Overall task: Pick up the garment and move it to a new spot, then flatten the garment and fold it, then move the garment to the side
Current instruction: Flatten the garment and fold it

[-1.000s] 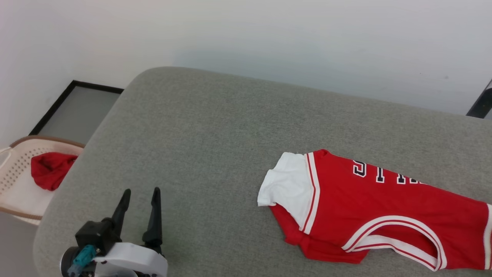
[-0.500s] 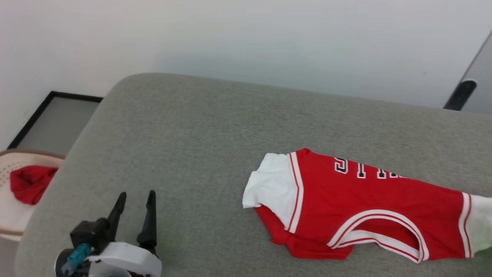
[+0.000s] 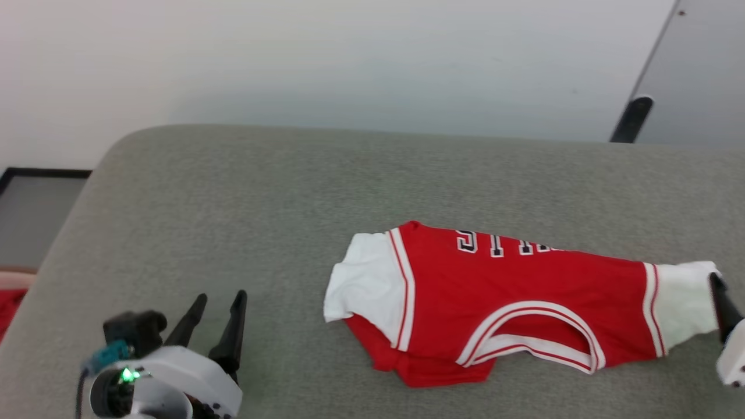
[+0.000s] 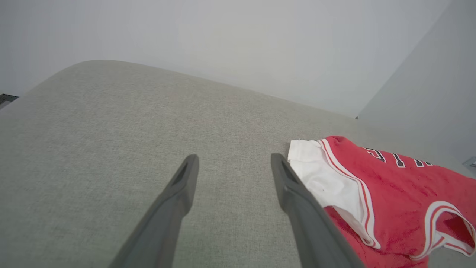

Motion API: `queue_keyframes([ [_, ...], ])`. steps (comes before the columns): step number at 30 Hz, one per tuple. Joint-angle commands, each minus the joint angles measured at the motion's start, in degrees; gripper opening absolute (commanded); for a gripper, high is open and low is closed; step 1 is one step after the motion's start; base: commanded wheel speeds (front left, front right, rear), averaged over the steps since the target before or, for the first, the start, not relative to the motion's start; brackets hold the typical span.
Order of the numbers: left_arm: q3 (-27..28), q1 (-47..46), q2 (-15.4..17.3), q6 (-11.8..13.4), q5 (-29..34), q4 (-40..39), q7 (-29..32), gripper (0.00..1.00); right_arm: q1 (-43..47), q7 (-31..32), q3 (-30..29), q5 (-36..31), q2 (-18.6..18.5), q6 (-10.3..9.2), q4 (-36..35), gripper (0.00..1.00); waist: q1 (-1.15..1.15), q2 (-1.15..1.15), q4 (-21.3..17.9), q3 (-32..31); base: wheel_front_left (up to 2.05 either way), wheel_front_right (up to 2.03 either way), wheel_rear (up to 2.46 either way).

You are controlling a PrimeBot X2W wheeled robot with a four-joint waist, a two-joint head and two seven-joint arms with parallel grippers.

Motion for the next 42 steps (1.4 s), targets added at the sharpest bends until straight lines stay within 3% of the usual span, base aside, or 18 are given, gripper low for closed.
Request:
queue_keyframes([
  [1,-0.15,-0.81,0.63,-0.50,-1.43,-0.55,2.71,1.00,1.07,-1.08,0.18,0.43,1.00,-0.06,-1.39,1.00,0.00,0.00,-1.97,0.49,0.00,0.00,0.00],
  [8,-0.72,-5.86,2.82,-0.55,-9.83,-3.53,20.77,1.00,4.22,-5.32,1.52,-0.88,6.41,-0.06,-6.82,1.00,0.00,0.00,-5.52,2.44,0.00,0.00,0.00],
  [16,-2.45,-14.78,4.88,6.22,-16.31,-2.79,44.24,1.00,4.17,-7.03,2.56,-1.32,9.16,-0.06,-6.70,1.00,0.00,0.00,-8.83,4.22,0.00,0.00,0.00],
  [21,-4.72,-18.77,6.15,10.02,-16.65,-0.97,54.28,1.00,3.55,-7.56,2.98,-1.36,9.59,-0.06,-5.72,1.00,0.00,0.00,-10.62,5.09,0.00,0.00,0.00],
  [31,-8.68,-20.10,8.64,12.13,-14.27,1.57,62.51,1.00,3.18,-8.43,3.84,-0.77,9.87,-0.06,-4.29,1.00,0.00,0.00,-12.77,6.39,0.00,0.00,0.00],
  [35,-10.05,-20.70,10.10,10.88,-12.58,3.94,62.33,1.00,2.72,-8.54,3.94,-0.68,9.75,-0.06,-3.99,1.00,0.00,0.00,-12.92,6.91,0.00,0.00,0.00],
  [42,-10.23,-21.92,8.93,9.71,-13.15,7.93,60.22,1.00,2.09,-8.62,4.30,-0.08,9.29,-0.06,-3.81,1.00,0.00,0.00,-12.79,8.18,0.00,0.00,0.00],
])
